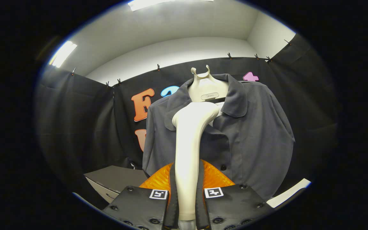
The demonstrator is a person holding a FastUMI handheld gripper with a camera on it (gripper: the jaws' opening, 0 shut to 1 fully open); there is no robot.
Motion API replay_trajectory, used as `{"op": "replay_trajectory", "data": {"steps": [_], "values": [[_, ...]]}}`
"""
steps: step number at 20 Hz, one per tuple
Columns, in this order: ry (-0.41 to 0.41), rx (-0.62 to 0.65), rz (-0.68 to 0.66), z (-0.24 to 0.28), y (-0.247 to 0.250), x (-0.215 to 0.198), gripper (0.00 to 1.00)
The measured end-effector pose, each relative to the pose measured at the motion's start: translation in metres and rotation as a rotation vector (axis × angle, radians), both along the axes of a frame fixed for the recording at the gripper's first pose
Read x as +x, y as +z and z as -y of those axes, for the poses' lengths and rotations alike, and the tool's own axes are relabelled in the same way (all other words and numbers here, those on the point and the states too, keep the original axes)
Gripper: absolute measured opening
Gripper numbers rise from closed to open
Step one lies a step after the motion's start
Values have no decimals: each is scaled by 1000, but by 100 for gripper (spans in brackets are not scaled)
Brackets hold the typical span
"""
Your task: Iron the clothes twice with a garment steamer, once on the left side and once on the right side.
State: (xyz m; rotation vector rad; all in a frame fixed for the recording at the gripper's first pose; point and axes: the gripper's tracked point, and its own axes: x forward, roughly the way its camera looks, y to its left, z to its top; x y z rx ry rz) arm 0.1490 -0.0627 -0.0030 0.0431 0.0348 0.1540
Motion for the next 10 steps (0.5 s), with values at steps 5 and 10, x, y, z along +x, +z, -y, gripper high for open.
{"op": "replay_trajectory", "data": {"steps": [5,10], "values": [[-1,-10,-40,9,-25,-7,28],[-18,-16,-78,23,-57,-18,28]]}}
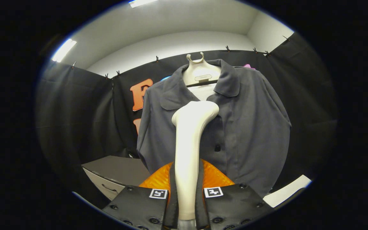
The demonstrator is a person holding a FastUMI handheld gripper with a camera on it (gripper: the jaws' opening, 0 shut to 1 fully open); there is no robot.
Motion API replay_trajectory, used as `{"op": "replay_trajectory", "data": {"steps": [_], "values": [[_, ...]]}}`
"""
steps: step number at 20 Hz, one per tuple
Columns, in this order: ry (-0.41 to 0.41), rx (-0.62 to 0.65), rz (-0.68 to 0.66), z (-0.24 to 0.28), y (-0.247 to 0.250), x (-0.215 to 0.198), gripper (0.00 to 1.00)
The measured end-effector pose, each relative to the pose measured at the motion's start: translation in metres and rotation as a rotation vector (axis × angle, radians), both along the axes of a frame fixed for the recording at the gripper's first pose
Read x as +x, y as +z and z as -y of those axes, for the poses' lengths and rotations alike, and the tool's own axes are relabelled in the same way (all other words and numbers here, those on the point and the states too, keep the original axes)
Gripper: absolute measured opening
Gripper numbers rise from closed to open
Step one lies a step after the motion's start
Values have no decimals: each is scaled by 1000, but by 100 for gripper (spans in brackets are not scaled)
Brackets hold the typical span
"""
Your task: Iron the clothes twice with a garment steamer, once on the left side and once on the right side.
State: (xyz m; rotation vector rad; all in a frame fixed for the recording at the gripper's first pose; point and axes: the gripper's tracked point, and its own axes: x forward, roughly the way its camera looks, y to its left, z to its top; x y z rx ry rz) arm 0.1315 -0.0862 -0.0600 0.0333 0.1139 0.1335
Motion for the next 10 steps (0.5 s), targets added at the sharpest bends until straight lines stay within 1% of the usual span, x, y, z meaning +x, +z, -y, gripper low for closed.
{"op": "replay_trajectory", "data": {"steps": [10], "values": [[-15,21,-91,17,-69,-11,28]]}}
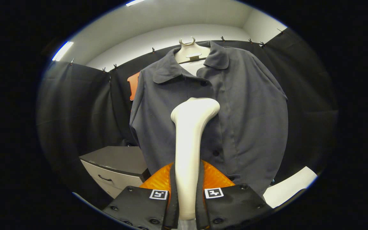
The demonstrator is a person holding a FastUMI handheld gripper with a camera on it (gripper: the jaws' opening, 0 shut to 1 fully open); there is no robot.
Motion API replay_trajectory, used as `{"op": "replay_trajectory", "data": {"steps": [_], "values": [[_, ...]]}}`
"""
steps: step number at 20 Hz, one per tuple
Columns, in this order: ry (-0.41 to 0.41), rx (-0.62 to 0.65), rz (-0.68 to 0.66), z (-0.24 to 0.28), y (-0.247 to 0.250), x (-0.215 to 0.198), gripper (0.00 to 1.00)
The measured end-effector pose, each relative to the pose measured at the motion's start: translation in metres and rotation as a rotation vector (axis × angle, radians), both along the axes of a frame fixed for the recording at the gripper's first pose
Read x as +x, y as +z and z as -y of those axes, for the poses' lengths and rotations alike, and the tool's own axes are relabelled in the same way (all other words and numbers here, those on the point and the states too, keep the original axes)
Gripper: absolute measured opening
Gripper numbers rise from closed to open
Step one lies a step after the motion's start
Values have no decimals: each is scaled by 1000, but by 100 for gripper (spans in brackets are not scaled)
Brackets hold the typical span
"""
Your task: Iron the clothes twice with a garment steamer, once on the left side and once on the right side.
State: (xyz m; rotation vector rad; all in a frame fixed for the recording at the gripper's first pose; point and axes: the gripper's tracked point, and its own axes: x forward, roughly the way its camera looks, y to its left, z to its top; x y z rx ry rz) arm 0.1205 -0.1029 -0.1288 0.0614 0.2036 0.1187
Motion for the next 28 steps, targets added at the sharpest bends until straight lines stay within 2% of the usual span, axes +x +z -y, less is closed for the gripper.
{"op": "replay_trajectory", "data": {"steps": [18,28], "values": [[-23,-45,-185,24,-111,-26,28],[0,-68,-318,20,-192,-47,28]]}}
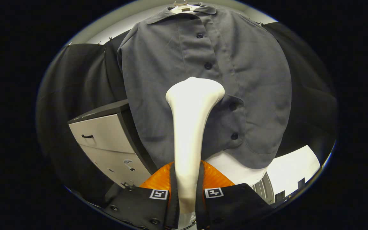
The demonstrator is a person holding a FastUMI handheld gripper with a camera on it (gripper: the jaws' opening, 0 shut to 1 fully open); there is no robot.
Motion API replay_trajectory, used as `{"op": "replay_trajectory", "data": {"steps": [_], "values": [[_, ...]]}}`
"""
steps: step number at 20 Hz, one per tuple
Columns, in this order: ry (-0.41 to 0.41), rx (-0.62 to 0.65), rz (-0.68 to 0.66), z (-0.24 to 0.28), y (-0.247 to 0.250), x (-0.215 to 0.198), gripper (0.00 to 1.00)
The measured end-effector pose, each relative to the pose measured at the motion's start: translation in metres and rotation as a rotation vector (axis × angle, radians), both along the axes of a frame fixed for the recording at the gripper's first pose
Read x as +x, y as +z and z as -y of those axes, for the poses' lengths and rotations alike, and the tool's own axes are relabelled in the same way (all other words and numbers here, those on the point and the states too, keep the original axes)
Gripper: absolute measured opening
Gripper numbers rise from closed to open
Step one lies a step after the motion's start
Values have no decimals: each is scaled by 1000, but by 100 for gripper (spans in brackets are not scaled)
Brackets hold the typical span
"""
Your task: Iron the clothes twice with a garment steamer, once on the left side and once on the right side.
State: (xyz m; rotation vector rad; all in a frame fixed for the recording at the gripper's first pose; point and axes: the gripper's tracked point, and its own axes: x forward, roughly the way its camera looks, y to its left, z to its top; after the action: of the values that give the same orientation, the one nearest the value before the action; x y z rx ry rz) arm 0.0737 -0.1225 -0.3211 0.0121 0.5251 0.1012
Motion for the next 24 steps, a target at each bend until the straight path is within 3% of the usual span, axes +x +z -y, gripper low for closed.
{"op": "replay_trajectory", "data": {"steps": [6,10,15,24], "values": [[-3,-19,-74,-1,-34,-21,28],[-17,-15,-67,-4,-20,-26,28],[-22,-2,-6,-6,34,-30,28],[-20,-26,215,14,189,2,28]]}}
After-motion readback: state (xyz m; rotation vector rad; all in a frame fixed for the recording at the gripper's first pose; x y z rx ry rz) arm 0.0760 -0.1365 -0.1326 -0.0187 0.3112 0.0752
